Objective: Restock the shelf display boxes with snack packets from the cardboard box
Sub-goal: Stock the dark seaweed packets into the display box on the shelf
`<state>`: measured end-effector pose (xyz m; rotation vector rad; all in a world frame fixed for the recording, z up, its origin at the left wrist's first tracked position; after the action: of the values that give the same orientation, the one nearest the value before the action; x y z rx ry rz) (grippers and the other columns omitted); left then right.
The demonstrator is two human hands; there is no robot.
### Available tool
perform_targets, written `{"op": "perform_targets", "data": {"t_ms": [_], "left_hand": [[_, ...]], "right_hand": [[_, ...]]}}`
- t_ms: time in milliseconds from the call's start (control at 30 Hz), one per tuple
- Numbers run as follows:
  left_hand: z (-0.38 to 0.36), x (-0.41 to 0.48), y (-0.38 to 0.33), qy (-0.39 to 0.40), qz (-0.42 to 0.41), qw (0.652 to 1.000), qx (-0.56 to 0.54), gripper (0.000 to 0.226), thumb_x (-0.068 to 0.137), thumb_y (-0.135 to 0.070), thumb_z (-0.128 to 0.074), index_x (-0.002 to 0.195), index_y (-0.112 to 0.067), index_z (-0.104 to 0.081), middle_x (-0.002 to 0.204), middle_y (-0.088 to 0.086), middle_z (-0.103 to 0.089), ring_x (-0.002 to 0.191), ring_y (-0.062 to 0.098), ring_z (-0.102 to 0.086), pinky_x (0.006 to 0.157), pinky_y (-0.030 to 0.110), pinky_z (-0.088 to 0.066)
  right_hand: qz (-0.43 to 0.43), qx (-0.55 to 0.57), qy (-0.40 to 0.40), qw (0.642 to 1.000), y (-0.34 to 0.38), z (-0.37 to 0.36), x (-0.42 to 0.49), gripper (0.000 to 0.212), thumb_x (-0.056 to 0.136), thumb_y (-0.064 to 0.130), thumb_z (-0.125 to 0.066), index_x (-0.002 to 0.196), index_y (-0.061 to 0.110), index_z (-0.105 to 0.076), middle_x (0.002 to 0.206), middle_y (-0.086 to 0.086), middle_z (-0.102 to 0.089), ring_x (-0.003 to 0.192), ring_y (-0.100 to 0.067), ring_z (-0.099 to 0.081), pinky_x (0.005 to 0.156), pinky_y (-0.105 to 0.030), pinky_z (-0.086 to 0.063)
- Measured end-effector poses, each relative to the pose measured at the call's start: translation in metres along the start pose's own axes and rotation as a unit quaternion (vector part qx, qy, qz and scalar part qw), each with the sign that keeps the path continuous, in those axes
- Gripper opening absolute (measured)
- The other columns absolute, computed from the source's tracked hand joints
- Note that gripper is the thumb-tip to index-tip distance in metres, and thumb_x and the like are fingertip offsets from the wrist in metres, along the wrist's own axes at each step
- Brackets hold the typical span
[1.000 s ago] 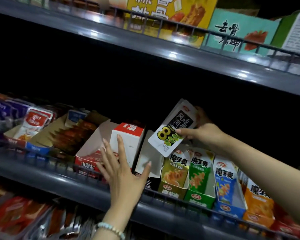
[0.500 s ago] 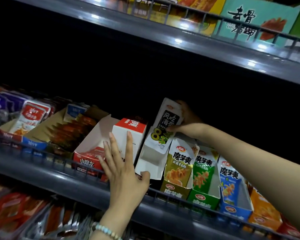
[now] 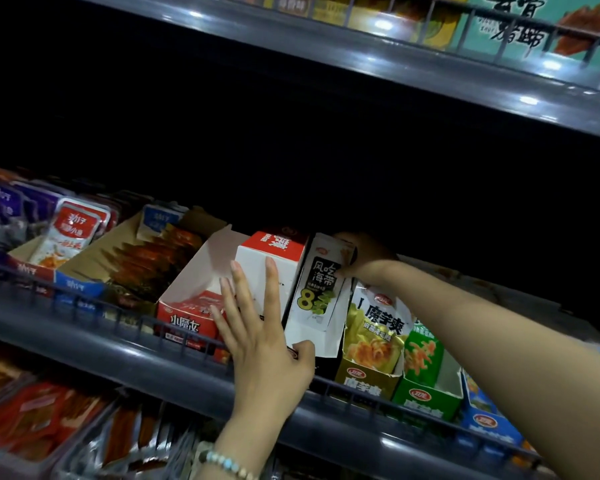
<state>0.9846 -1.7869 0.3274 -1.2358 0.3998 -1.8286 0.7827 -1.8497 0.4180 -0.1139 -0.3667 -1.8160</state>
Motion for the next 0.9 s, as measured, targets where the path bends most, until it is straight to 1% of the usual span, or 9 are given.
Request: {"op": "perform_targets", "data": {"t_ms": [67,167,300,467,567,633,700,800,900], "left_hand": [[0.001,0.0,0.0,-0.003,-0.001,1.0,-0.001,0.125,0.075,-0.02,-0.068,0.133,-0.046,0.039,0.138,-0.008,0.054,0.131,0.014,0.046,0.103,0.034,0.032],[0.0,0.0,0.0,0.0,-0.003,1.0,-0.001,0.125,0.075,-0.02,-0.068,0.134,-0.046,0.038,0.14,-0.008,0.053,0.132,0.014,0.045,0.103,0.033,0.031],[-0.001,0.0,0.001,-0.002,0.001,1.0,0.009,0.124,0.075,-0.024,-0.068,0.135,-0.046,0.038,0.142,-0.007,0.051,0.134,0.015,0.043,0.102,0.032,0.032],[0.001,-0.002,0.001,-0.014,0.002,1.0,0.011,0.119,0.079,-0.031,-0.067,0.139,-0.043,0.035,0.145,-0.008,0.047,0.137,0.014,0.039,0.106,0.035,0.028],[0.008,-0.005,-0.005,-0.022,-0.007,1.0,0.014,0.111,0.083,-0.036,-0.063,0.143,-0.039,0.031,0.148,-0.006,0.043,0.138,0.014,0.036,0.108,0.037,0.025],[0.013,-0.009,-0.014,-0.015,-0.03,0.999,0.021,0.102,0.085,-0.042,-0.055,0.143,-0.038,0.029,0.151,-0.007,0.038,0.14,0.014,0.033,0.11,0.038,0.023],[0.018,-0.018,-0.026,-0.003,-0.056,0.998,0.016,0.087,0.086,-0.051,-0.038,0.144,-0.04,0.027,0.155,-0.009,0.028,0.142,0.011,0.027,0.114,0.038,0.017],[0.02,-0.04,-0.04,0.037,-0.084,0.996,0.006,0.072,0.085,-0.061,-0.015,0.141,-0.046,0.027,0.156,-0.015,0.018,0.142,0.004,0.021,0.116,0.033,0.01],[0.015,-0.072,-0.049,0.088,-0.101,0.991,0.009,0.073,0.082,-0.068,-0.008,0.146,-0.042,0.015,0.157,-0.017,0.014,0.141,0.001,0.02,0.116,0.028,0.009]], "right_hand": [[0.009,-0.054,-0.005,0.998,0.002,-0.001,0.001,0.068,0.081,0.03,-0.072,0.141,0.032,-0.04,0.147,-0.001,-0.035,0.137,-0.027,-0.028,0.11,-0.042,-0.032],[0.009,-0.058,0.009,0.998,0.002,-0.004,0.0,0.066,0.082,0.036,-0.069,0.141,0.031,-0.04,0.145,-0.001,-0.039,0.135,-0.027,-0.033,0.109,-0.043,-0.034],[0.007,-0.04,0.033,0.999,0.004,-0.004,-0.003,0.061,0.089,0.037,-0.062,0.144,0.028,-0.035,0.144,-0.002,-0.043,0.128,-0.025,-0.044,0.104,-0.038,-0.041],[0.029,0.001,0.048,0.998,0.018,0.015,-0.021,0.06,0.096,0.039,-0.049,0.149,0.029,-0.023,0.152,-0.003,-0.032,0.137,-0.025,-0.034,0.109,-0.03,-0.031],[0.038,0.0,0.062,0.997,0.025,0.029,-0.044,0.061,0.097,0.04,-0.047,0.15,0.032,-0.019,0.127,-0.007,-0.055,0.115,-0.021,-0.056,0.093,-0.015,-0.039],[0.057,0.001,0.053,0.997,0.027,0.041,-0.064,0.064,0.094,0.045,-0.05,0.149,0.033,-0.019,0.143,-0.003,-0.045,0.124,-0.019,-0.05,0.099,-0.02,-0.037],[0.069,0.02,0.045,0.996,0.024,0.05,-0.088,0.066,0.093,0.044,-0.053,0.149,0.029,-0.022,0.153,0.0,-0.032,0.134,-0.017,-0.039,0.105,-0.026,-0.033],[0.085,0.033,0.033,0.995,0.014,0.062,-0.133,0.066,0.092,0.043,-0.054,0.149,0.031,-0.022,0.155,0.005,-0.025,0.141,-0.013,-0.027,0.113,-0.027,-0.025],[0.084,0.021,0.031,0.996,-0.006,0.064,-0.184,0.066,0.093,0.042,-0.054,0.149,0.031,-0.021,0.155,0.007,-0.025,0.142,-0.012,-0.024,0.11,-0.02,-0.019]]}}
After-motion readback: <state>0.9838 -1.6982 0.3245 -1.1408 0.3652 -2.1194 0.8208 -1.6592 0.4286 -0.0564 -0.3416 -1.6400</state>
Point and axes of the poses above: each hand's wrist, its own x-axis towards the middle knuckle, its own z-axis out of the back of the hand, y = z × x, the point moved 7 cm from there along x, towards the middle knuckle
